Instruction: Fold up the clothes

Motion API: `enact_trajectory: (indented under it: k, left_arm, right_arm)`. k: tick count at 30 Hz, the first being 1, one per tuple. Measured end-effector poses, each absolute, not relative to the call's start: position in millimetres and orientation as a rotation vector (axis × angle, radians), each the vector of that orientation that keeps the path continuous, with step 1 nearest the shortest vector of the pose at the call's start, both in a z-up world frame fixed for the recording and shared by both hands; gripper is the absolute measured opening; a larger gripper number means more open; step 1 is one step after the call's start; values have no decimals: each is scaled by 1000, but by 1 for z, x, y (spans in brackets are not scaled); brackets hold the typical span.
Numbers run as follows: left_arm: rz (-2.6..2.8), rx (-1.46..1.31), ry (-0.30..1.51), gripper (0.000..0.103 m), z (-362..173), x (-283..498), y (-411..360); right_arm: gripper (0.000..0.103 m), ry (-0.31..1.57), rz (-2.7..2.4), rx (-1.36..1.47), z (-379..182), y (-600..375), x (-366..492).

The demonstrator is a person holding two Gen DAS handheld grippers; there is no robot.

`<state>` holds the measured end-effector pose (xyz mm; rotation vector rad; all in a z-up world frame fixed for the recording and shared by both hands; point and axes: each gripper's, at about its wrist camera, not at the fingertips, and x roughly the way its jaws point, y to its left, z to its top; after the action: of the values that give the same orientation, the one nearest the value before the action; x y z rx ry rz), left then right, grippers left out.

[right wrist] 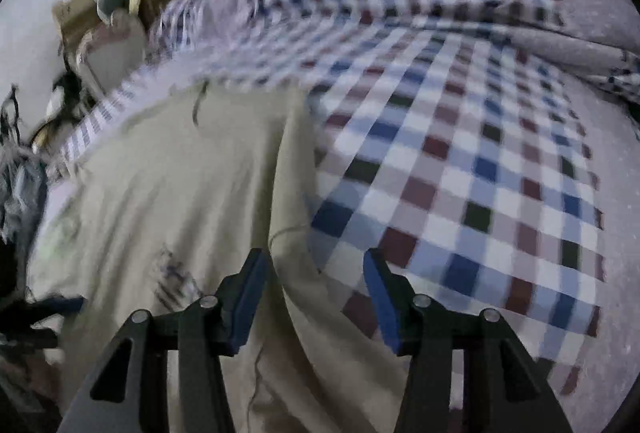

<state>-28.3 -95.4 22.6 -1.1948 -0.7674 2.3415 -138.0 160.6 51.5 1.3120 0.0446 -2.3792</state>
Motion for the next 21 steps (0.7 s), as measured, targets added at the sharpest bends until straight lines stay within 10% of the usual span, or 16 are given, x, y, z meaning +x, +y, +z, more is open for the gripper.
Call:
enact_trajectory:
  k: [2, 5, 13, 21]
  left_arm:
    - [2337, -1193, -778, 86, 23, -28, -97]
    - [2328, -1195, -792, 86, 23, -29, -98]
    - [2331, -1218, -751, 86, 22, -29, -96]
    - [2334, -1236, -728, 86, 21, -30, -93]
  right_arm:
    - [18, 101, -2353, 1320, 41, 143, -140]
    - [8, 287, -2462, 1277, 42, 120, -133]
    - [9, 1239, -2313, 906, 27, 13, -28]
    - [47, 1048, -2203, 1003, 40, 12, 5]
